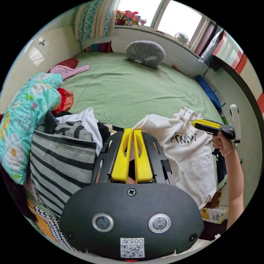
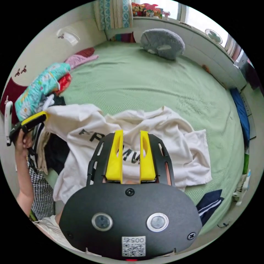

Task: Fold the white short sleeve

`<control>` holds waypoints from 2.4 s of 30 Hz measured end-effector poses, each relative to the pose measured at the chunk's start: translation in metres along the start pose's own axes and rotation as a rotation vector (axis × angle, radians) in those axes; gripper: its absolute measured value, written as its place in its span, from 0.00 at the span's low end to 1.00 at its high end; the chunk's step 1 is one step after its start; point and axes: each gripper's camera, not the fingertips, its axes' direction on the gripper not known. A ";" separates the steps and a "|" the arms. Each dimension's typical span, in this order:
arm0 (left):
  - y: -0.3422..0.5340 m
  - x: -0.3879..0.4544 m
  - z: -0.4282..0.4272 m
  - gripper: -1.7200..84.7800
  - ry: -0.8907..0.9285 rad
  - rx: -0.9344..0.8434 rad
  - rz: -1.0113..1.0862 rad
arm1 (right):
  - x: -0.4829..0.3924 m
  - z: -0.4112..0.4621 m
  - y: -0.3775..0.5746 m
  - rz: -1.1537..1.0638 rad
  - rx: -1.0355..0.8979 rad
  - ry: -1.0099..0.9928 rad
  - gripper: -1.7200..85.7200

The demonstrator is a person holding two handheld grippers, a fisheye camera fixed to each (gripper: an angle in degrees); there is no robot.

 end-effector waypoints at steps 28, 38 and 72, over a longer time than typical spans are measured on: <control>0.050 -0.088 -0.072 0.03 -0.042 0.191 -0.235 | -0.005 -0.017 -0.051 0.259 0.133 0.043 0.02; 0.077 -0.098 -0.104 0.09 0.032 0.236 -0.324 | 0.013 -0.102 0.023 0.147 0.188 -0.079 0.12; 0.406 0.130 -0.057 0.07 -0.075 -0.333 0.088 | -0.165 -0.252 0.494 0.145 -0.239 0.422 0.01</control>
